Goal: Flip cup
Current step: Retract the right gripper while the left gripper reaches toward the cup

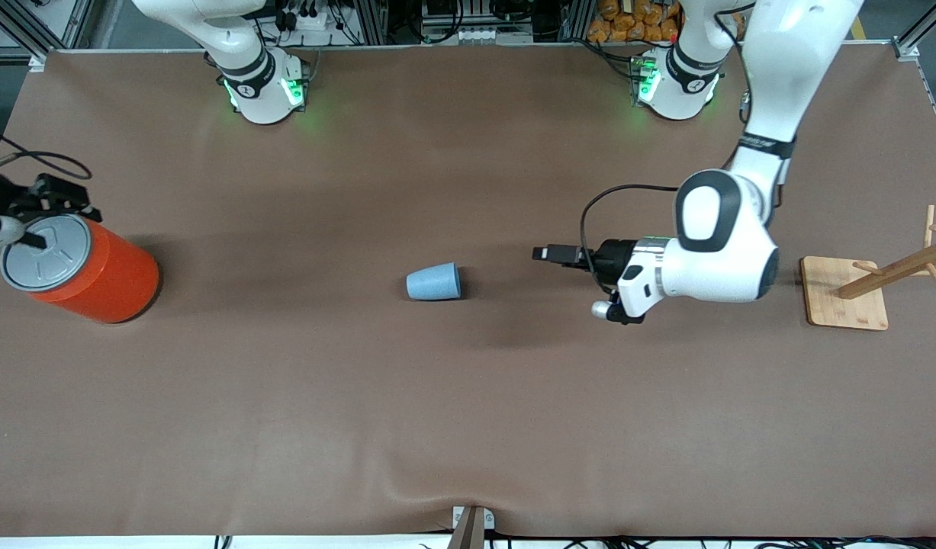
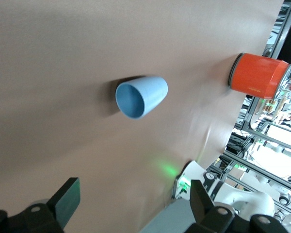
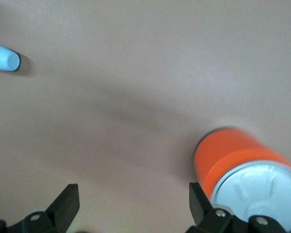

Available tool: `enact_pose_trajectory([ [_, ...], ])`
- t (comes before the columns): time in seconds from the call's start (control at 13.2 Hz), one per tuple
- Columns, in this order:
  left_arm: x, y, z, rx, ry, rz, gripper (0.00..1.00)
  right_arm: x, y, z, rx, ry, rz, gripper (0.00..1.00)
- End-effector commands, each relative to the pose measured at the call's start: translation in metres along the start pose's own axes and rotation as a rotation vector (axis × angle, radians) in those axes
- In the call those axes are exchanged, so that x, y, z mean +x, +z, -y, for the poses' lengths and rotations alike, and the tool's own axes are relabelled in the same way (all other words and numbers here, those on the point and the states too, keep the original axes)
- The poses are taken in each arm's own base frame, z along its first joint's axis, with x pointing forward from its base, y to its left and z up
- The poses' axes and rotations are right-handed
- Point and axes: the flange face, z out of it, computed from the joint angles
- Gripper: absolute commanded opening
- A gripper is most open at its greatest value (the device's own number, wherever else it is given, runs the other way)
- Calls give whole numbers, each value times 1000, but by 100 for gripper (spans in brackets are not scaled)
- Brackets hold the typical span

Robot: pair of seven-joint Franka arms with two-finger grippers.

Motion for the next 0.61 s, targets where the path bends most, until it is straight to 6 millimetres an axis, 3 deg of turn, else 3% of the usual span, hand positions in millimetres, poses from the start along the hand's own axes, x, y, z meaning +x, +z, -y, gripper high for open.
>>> enact_pose_trajectory([
  [0.0, -4, 56, 7, -67, -7, -21, 100, -6, -23, 39, -40, 186, 15, 100],
  [0.15, -11, 106, 11, -31, 0, -63, 100, -8, -45, 48, -44, 296, 15, 100],
  [0.23, -9, 122, 16, -36, -14, -60, 100, -13, -59, 51, -41, 349, 20, 100],
  [0.53, 4, 157, 47, -177, 0, -114, 100, -16, -69, 59, -45, 436, 14, 100],
])
